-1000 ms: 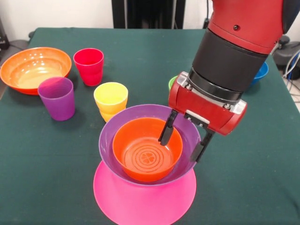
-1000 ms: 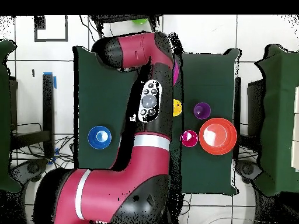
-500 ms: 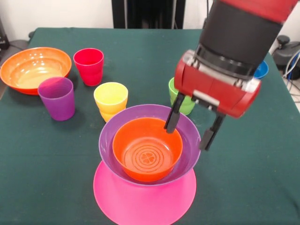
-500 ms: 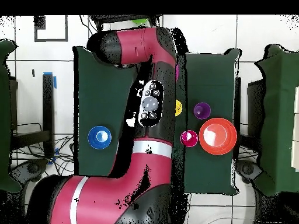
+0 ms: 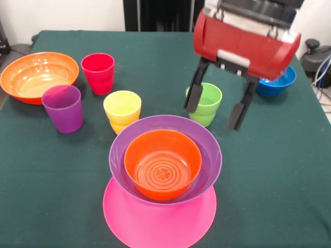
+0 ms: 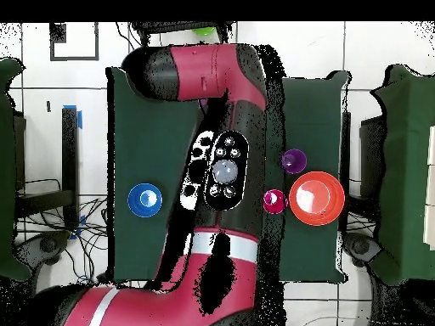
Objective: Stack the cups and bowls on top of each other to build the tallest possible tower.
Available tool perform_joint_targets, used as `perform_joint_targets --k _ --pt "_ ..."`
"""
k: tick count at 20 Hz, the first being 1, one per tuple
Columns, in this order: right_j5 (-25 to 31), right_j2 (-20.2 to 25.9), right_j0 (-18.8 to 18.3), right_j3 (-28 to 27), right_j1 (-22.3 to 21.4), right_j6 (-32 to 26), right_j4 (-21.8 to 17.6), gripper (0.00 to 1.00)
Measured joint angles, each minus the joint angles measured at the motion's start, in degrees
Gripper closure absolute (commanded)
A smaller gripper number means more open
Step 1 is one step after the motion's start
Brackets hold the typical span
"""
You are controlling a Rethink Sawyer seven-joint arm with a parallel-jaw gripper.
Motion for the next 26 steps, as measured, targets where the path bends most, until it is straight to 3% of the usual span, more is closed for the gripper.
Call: perform_joint_targets --k 11,26 --pt "-7.3 0.0 -0.9 12.8 -7.0 0.0 0.1 0.0" --pt "-13.2 0.8 -7.8 19.5 -8.6 0.0 0.0 0.0"
